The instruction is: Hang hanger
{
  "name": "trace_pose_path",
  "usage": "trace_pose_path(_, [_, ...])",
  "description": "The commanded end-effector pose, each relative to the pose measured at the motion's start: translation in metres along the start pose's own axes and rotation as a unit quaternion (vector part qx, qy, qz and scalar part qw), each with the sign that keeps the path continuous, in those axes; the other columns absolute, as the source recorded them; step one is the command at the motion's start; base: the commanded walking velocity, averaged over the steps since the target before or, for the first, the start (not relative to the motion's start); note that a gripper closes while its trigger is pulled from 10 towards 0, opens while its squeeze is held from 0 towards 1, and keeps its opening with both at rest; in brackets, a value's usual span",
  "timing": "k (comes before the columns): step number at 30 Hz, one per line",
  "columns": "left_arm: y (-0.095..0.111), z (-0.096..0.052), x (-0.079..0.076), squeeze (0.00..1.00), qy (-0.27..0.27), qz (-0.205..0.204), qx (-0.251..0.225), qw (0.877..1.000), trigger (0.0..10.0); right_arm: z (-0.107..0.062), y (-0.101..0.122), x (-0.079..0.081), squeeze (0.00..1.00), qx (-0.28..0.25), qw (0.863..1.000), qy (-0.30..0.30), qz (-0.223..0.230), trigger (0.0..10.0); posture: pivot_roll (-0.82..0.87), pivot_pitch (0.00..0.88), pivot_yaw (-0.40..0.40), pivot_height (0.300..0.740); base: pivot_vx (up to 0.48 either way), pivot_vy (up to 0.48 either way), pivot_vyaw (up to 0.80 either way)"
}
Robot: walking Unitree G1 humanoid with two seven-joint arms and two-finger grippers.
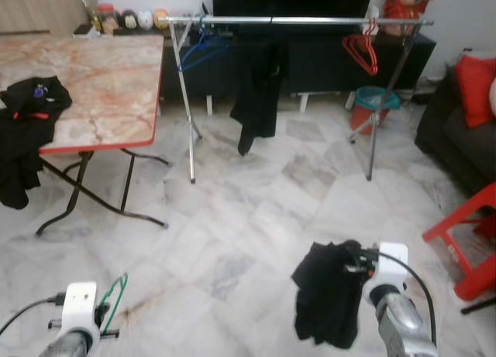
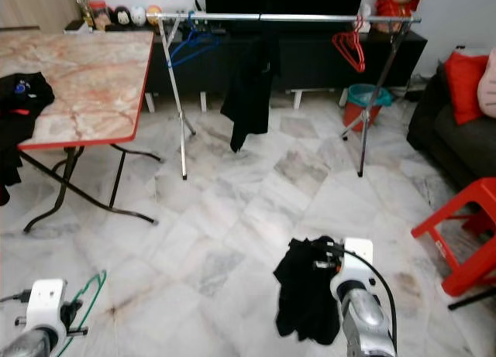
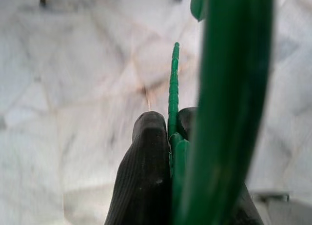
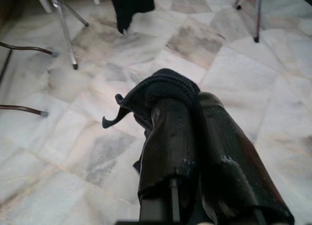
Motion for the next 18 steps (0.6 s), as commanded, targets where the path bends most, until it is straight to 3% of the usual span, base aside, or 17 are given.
trace_pose_path(1, [-0.011,-0.001,-0.007,0.0,-0.005,0.007,0.015,1.0,10.0,0.002,0.008,-0.002,0.0,-0.017,1.0,-0.007,-0.001,10.0,0.1,0.0,-0.009,0.74,0.0,0.0,0.0])
trace_pose_path(6, [-0.018,0.0,-0.014,0.0,-0.013,0.004,0.028,1.0,10.0,0.002,0.008,-0.001,0.0,-0.019,1.0,-0.009,0.002,10.0,0.1,0.0,-0.002,0.74,0.0,0.0,0.0])
trace_pose_path(12, [-0.013,0.003,-0.018,0.0,-0.021,0.008,0.021,1.0,10.0,0.002,0.007,0.0,0.0,-0.019,1.0,-0.009,0.003,10.0,0.1,0.0,0.0,0.74,0.0,0.0,0.0])
trace_pose_path(16, [0.021,0.009,-0.013,0.0,-0.01,-0.043,-0.042,0.998,10.0,0.002,0.007,-0.003,0.0,-0.021,1.0,-0.016,0.007,10.0,0.1,0.0,-0.003,0.74,0.0,0.0,0.0])
trace_pose_path(18, [0.05,0.011,-0.01,0.0,-0.009,-0.051,-0.092,0.994,10.0,0.001,0.004,-0.005,0.0,-0.015,1.0,-0.02,0.008,10.0,0.11,0.0,-0.007,0.74,0.0,0.0,0.0])
Point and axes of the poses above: a point about 5 cm out from each wrist's last joint towards the gripper, its own z axis pointing out of the wrist towards the gripper, its own y axis along the axis of the wrist's last joint, x = y × z, the point moved 6 cm from there along z, pointing out of the wrist towards the gripper, and after that the axes turned 7 degrees about z, right-handed, at the moved point
